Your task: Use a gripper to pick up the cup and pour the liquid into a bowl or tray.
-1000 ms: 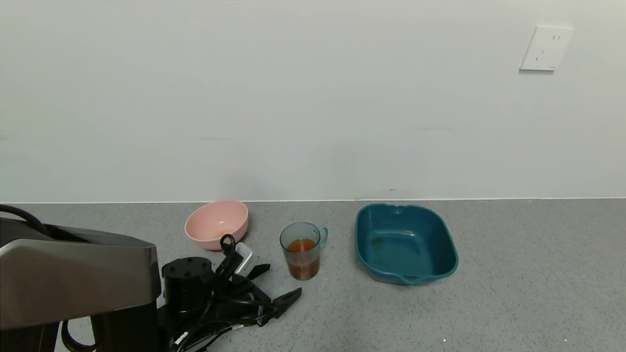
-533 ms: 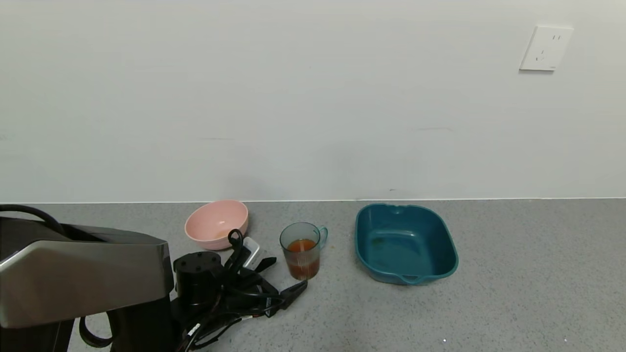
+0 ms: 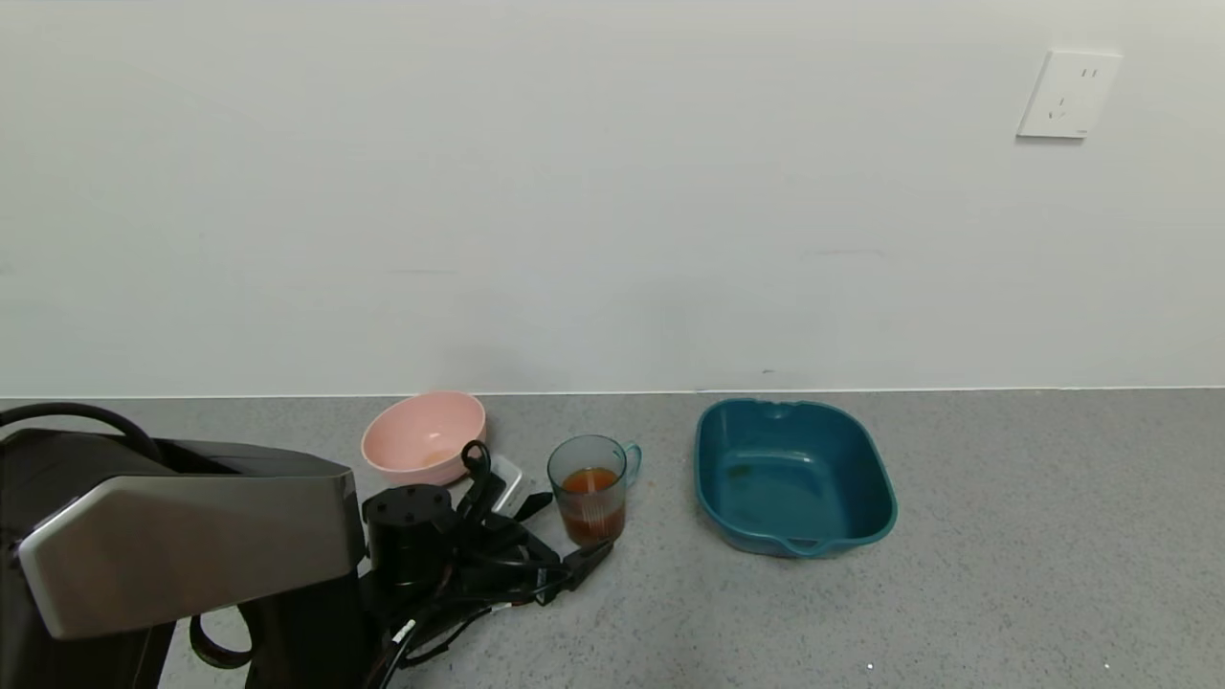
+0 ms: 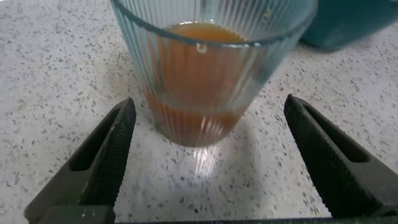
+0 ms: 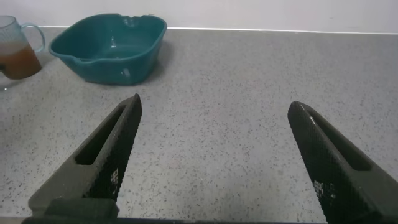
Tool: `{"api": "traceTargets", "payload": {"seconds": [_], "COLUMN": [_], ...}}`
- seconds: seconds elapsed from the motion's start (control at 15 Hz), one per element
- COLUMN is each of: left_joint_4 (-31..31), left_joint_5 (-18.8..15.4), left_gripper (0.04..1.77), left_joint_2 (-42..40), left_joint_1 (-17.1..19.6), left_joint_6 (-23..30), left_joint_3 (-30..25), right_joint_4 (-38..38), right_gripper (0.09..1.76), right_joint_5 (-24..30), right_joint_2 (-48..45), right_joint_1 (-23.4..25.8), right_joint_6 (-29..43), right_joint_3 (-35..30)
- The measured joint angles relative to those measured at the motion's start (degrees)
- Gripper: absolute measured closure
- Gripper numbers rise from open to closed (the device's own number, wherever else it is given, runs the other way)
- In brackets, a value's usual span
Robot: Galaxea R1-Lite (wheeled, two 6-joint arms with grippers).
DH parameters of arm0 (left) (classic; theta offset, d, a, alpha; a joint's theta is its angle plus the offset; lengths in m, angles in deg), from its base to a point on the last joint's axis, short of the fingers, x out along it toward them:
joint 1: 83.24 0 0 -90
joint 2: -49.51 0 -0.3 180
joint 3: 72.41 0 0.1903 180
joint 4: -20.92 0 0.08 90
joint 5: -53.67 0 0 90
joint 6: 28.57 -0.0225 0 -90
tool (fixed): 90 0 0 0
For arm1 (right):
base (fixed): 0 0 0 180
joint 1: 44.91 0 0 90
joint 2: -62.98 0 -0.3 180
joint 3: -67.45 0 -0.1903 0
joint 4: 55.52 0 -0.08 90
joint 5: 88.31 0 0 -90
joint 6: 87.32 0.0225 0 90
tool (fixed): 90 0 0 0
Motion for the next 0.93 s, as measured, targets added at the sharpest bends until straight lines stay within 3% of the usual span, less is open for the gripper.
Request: {"api": "traceTargets", "payload": {"seconds": [0.93], "left_joint_4": [0.0], "left_joint_5": [2.3], "left_gripper": [0.09], "left_joint_2": [2.8], "left_joint_1": [-0.4], "left_joint_6": [0.0], "left_joint_3": [5.0], "right_joint_4": [0.0], "right_gripper": [0.14], "right_joint_5": [0.0], "right_joint_2": [0.0], "right_joint_1": [0.0], "right_joint_6": [0.0], "right_joint_3": [0.0]}}
